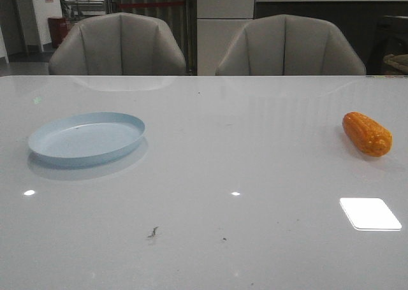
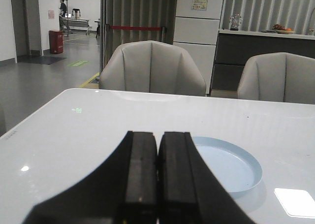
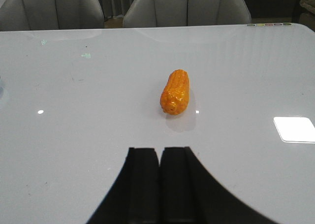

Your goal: Place corn on plate with both arms

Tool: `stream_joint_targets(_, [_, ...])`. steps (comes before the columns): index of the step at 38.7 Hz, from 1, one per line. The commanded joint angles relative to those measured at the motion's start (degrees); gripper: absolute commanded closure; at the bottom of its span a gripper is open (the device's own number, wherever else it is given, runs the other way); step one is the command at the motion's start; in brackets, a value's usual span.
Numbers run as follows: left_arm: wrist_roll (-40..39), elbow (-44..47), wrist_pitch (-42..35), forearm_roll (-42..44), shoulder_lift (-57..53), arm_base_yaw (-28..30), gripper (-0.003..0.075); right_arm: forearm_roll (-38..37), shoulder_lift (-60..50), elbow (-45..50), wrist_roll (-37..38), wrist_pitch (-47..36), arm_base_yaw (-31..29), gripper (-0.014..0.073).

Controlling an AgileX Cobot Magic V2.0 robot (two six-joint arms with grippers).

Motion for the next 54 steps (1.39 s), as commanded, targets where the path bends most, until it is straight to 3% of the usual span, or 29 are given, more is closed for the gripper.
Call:
stream_joint_targets(1, [-0.6, 2.1, -4.8, 0.1, -1.3, -0.3, 0.0627, 0.1, -1.4, -1.2, 0.0, -4.9, -0.4, 0.0559])
stream_joint_targets(10, [-0.6, 2.0, -8.2, 0.1, -1.3, -0.3, 0.0627, 0.0, -1.4, -1.2, 0.0, -8.0, -0.4, 0.0559])
stream_joint_targets(19, [-0.6, -0.4, -15.5, 0.1, -1.2, -0.3, 0.0627, 0.1, -1.4, -3.5, 0.1, -21.3, -0.4, 0.0559])
stream_joint_targets(25, [-0.6, -9.4, -13.7, 0.6, -0.8, -0.3, 0.0627, 0.1, -0.5, -17.2, 0.1, -13.9, -0.4, 0.0559])
stream_joint_targets(29, [-0.6, -18.4, -7.3, 3.7, 1.7, -0.3, 0.0627, 0.1, 4.3, -28.0, 0.1, -7.7, -0.4, 0.0559])
stream_joint_targets(37, [-0.6, -34.8, 0.0, 8.2, 15.6, -0.3, 0.0627, -1.1, 21.9, -43.9, 0.0, -7.2, -0.4, 0.0559])
stream_joint_targets(47, [-0.6, -38.4, 0.5, 7.3, 37.1, -0.3, 0.0627, -1.1, 39.0, -45.7, 0.0, -5.9, -0.4, 0.0559])
stream_joint_targets(54, [-0.6, -38.4, 0.0, -3.9, 45.5, -0.4, 0.0627, -1.0, 44.9, -45.7, 0.0, -4.8, -0.4, 0.0554])
